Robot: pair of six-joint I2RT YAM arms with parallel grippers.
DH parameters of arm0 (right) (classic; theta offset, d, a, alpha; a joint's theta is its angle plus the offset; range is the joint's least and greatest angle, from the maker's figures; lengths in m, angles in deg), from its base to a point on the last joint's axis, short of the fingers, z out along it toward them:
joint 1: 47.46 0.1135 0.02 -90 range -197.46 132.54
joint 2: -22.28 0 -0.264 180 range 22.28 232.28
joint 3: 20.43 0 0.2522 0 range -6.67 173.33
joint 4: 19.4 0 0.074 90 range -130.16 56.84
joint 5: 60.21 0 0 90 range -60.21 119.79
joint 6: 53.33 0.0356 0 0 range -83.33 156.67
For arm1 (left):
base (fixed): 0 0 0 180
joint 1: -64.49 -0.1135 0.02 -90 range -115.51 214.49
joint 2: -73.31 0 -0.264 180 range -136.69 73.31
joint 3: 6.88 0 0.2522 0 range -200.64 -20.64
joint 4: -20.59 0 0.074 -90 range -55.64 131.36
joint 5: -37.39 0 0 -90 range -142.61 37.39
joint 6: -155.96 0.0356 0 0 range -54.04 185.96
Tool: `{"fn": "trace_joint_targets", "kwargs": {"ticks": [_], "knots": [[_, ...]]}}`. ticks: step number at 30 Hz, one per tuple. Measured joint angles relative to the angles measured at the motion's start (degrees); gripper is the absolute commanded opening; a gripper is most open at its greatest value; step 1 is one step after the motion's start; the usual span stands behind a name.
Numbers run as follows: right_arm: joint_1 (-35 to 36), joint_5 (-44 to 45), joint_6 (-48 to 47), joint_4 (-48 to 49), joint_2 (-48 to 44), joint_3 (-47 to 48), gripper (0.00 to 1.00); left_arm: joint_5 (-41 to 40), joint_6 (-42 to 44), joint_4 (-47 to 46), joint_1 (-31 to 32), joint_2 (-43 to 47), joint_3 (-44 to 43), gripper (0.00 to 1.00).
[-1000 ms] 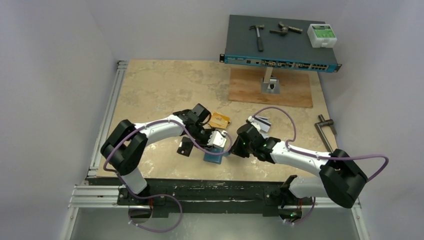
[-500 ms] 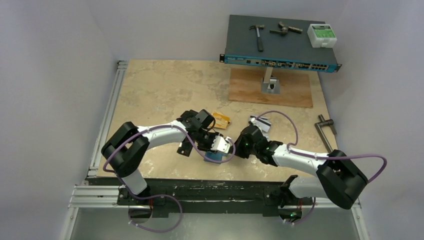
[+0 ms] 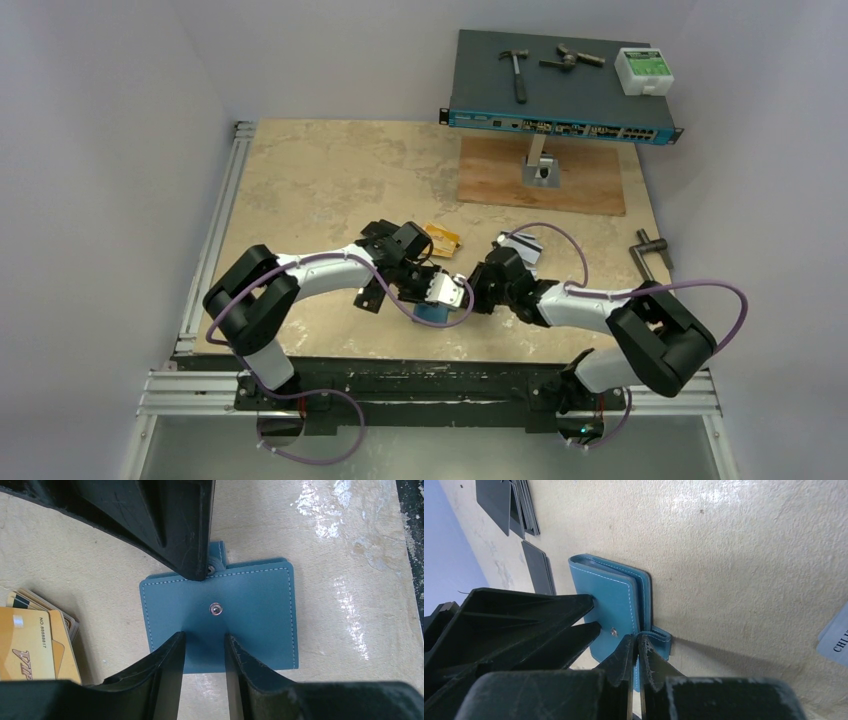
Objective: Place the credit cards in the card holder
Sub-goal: Close the card holder at the center of the board.
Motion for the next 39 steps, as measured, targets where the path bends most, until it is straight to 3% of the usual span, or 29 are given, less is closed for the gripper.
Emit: {"fn": "trace_joint_targets", "kwargs": {"ticks": [24,39], "knots": [[-0.4,-1.9,-5.1,-5.9,2.6,5.3,0.00,-2.0,-4.7,-3.5,0.5,1.6,2.6,0.30],[-1.0,-4.3,-4.2,-7.4,-1.9,5.3,0.00,-3.9,-6.1,-7.6,1.9,1.9,3.9,0.29]]}}
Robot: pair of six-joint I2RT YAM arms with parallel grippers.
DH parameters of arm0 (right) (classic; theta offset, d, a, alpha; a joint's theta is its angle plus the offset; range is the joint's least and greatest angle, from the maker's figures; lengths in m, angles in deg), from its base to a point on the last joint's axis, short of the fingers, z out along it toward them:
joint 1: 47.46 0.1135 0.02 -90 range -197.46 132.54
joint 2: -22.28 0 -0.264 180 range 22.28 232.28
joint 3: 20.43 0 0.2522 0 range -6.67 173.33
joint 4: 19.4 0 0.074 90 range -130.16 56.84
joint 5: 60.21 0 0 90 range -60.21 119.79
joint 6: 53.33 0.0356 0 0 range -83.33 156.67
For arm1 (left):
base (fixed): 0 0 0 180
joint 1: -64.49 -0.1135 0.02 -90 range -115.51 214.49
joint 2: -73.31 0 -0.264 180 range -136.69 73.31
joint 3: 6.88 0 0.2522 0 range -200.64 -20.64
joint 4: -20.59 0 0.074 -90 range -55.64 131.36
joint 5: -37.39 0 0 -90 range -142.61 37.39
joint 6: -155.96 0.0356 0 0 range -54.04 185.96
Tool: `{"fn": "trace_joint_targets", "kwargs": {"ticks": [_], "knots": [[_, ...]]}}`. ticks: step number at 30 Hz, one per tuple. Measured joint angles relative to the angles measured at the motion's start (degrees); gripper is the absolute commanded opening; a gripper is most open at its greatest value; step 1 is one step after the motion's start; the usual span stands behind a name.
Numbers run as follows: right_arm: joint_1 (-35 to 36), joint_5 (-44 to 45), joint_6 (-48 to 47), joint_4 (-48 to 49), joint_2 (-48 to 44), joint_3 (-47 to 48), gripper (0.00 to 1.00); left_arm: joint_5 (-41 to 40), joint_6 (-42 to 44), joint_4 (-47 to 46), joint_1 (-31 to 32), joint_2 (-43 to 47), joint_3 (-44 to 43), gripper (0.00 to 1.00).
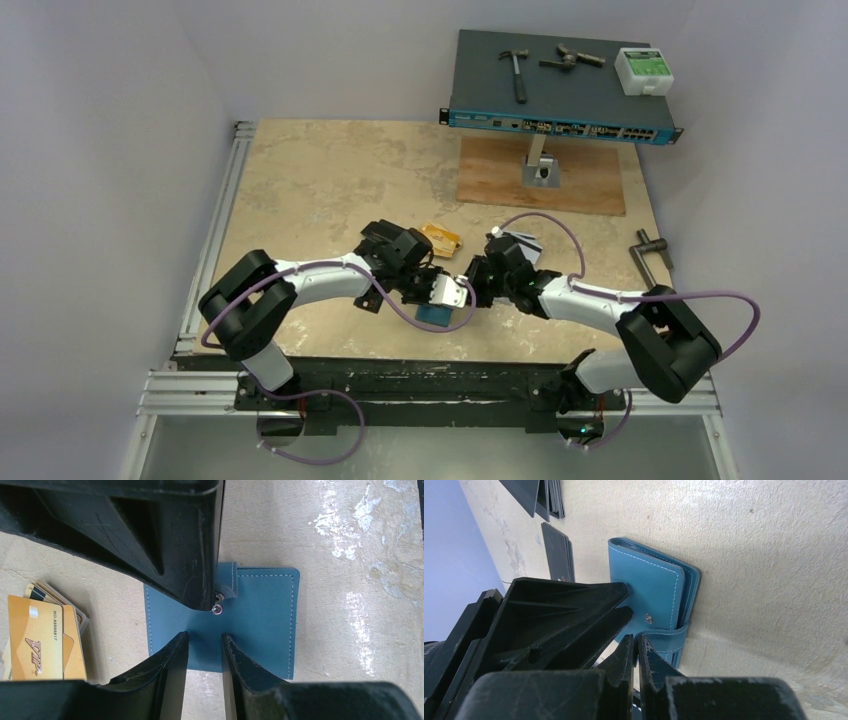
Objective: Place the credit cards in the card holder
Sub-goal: Close the card holder at the center of the board.
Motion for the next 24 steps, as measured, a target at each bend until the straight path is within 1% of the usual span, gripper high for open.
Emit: {"fn": "trace_joint_targets", "kwargs": {"ticks": [4,9,17,24], "knots": [[-0.1,-0.7,0.0,-0.2,0.8,0.3,0.00,-0.3,-0.3,-0.3,0.2,0.0,0.0,0.29],[-0.2,-0.9,-0.1,-0.5,5.1,2.5,0.00,-0.5,-1.0,-0.6,0.3,0.0,0.1,0.28],[-0.1,2.6,-1.4,-6.7,6.0,6.8,0.00,-0.5,-1.5,-0.9,0.3,0.0,0.2,0.27],[0.6,3.9,-2.6,-9.3,7.5,8.9,0.00,-0.6,-2.5,-1.3,0.3,0.0,0.3,0.27]]}}
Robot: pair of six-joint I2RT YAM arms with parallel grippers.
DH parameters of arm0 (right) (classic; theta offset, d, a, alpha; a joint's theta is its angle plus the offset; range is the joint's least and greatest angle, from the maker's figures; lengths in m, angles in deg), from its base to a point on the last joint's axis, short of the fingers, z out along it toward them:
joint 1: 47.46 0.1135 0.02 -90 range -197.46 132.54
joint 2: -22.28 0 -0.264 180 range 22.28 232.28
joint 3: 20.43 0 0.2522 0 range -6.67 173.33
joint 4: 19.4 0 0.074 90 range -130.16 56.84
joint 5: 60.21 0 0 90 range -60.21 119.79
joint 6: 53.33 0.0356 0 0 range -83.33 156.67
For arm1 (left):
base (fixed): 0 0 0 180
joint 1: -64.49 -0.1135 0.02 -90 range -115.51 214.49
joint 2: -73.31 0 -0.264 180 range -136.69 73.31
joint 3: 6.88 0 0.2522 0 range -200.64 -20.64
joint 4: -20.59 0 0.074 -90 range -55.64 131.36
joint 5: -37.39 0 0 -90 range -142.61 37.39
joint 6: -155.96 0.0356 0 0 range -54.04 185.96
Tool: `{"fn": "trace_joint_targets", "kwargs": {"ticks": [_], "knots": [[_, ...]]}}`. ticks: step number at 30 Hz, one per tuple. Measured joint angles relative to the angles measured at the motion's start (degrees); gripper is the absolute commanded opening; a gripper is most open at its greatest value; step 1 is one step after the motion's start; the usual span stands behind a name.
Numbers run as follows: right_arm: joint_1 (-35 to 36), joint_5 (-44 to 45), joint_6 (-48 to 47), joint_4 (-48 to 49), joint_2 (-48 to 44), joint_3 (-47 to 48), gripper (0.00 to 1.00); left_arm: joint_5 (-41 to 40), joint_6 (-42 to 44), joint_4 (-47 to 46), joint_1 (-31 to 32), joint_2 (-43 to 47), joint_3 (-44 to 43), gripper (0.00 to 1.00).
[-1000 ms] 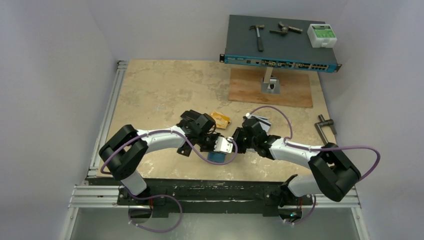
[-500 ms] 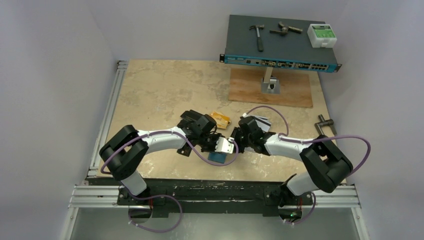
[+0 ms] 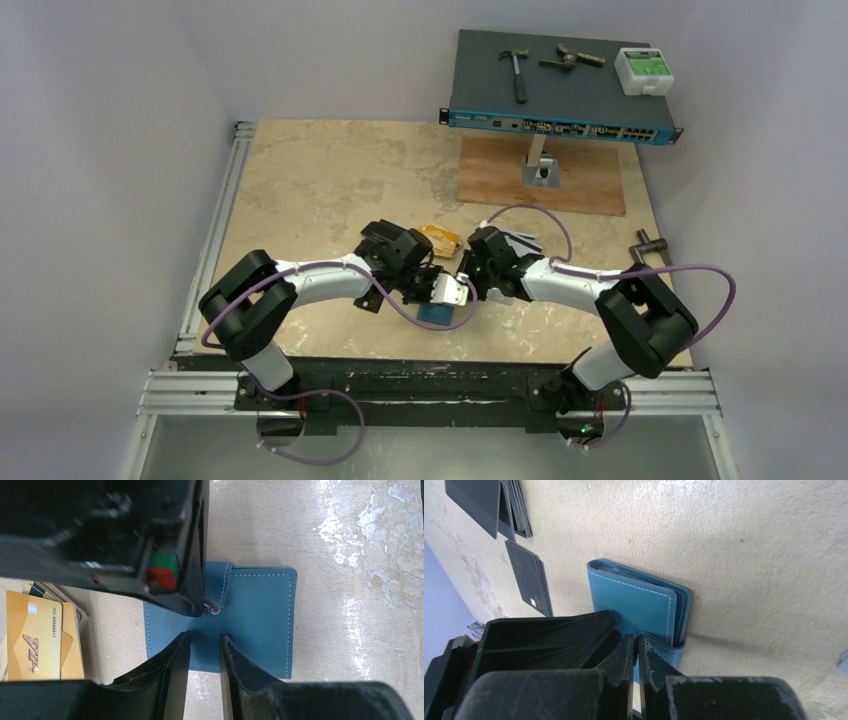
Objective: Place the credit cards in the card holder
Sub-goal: Close the card holder at the center of the board.
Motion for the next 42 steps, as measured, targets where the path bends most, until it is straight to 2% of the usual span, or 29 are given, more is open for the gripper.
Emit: {"fn": "trace_joint_targets", "kwargs": {"ticks": [7,11,15,18,24,37,39,42], "knots": [[1.6,0.2,-1.5,-1.7,3.7,3.1,0.00,-0.2,-0.5,0.0,0.0,0.0,0.1,0.26],[2.1,1.2,-2.0,-3.2,4.2,4.4,0.22,-0.4,-0.8,0.0,0.0,0.1,0.2,0.26],[2.9,1.9,-2.6,-4.0,4.3,5.4,0.27,-0.4,-1.1,0.0,0.0,0.1,0.2,0.24],[3.0,2.3,-2.8,-5.1,4.1,5.8,0.23,-0.4,-1.4,0.0,0.0,0.1,0.2,0.24],[3.1,2.7,-3.5,-6.8,2.9,5.8,0.00,-0.4,-1.5,-0.1,0.0,0.1,0.2,0.23],[3.2,3.1,-3.5,-7.7,2.3,5.8,0.00,-0.4,-1.5,0.0,0.0,0.1,0.2,0.21],[3.2,3.1,-3.5,-7.9,2.3,5.9,0.09,-0.4,-1.5,0.1,0.0,0.1,0.2,0.21],[3.2,3.1,-3.7,-8.5,2.3,6.1,0.12,-0.4,-1.5,0.1,0.0,0.1,0.2,0.21]]}}
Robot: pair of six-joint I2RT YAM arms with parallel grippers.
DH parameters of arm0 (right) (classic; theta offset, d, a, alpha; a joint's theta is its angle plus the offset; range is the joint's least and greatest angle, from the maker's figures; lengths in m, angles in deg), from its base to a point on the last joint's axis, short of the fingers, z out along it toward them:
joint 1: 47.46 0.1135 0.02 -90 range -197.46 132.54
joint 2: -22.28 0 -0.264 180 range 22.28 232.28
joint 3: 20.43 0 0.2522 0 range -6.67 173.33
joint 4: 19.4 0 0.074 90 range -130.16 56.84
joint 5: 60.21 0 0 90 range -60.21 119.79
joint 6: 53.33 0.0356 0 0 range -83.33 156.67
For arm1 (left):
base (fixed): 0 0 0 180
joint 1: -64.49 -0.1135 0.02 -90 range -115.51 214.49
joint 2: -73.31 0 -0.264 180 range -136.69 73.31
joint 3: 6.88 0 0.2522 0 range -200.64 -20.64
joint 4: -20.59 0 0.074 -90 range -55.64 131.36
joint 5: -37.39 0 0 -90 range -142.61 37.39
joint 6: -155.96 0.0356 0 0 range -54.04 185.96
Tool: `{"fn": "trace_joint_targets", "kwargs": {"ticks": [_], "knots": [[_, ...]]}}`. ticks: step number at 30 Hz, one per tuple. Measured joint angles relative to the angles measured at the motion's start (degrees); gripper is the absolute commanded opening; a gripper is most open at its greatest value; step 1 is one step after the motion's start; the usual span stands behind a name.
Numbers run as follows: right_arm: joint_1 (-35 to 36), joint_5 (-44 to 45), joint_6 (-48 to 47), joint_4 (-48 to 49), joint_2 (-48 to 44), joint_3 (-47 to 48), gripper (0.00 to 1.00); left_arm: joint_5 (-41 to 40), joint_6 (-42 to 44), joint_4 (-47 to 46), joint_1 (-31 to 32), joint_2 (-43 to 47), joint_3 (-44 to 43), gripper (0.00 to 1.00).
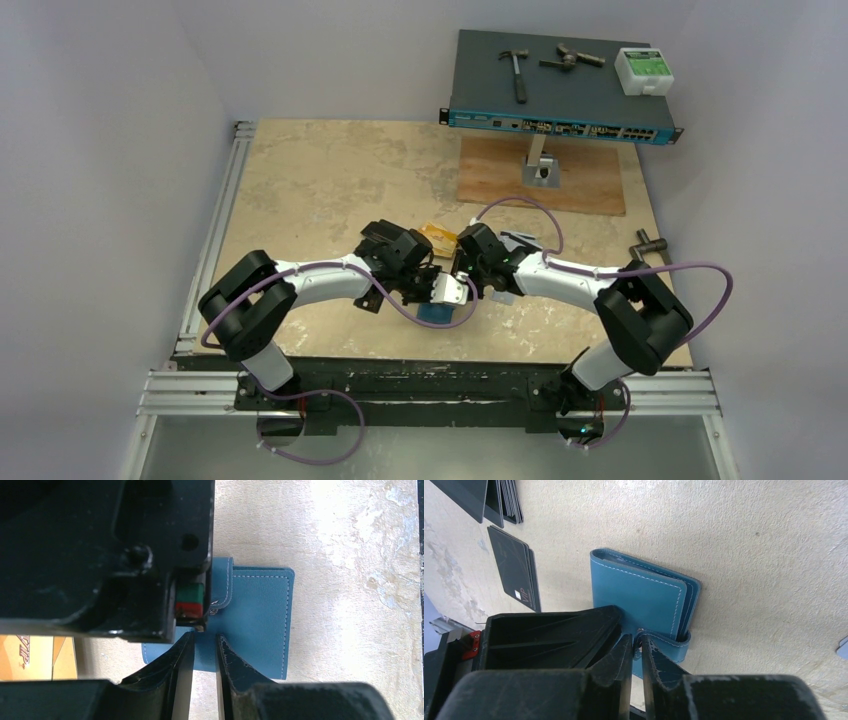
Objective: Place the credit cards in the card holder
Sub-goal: Close the card holder at the center of the board.
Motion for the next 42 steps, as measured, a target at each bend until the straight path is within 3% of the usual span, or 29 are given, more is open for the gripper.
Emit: {"fn": "trace_joint_targets", "kwargs": {"ticks": [13,23,30,38,42], "knots": [[0.7,0.0,-0.3,-1.1,1.5,1.5,0.14,0.0,0.0,0.2,0.0,0.0,0.0,0.19],[2.8,4.9,-1.9,-8.1,3.2,5.7,0.15,0.2,0.0,0.2,0.0,0.0,0.0,0.19],[3.5,7.6,-2.8,-11.7,3.4,7.5,0.31,0.4,0.5,0.4,0.0,0.0,0.0,0.19],[4.0,9.6,-3.0,-13.8,3.4,8.6,0.32,0.5,1.3,0.6,0.0,0.0,0.0,0.18],[4.2,10.0,-3.3,-14.9,3.7,9.2,0.38,0.6,1.5,0.7,0.0,0.0,0.0,0.18]]}}
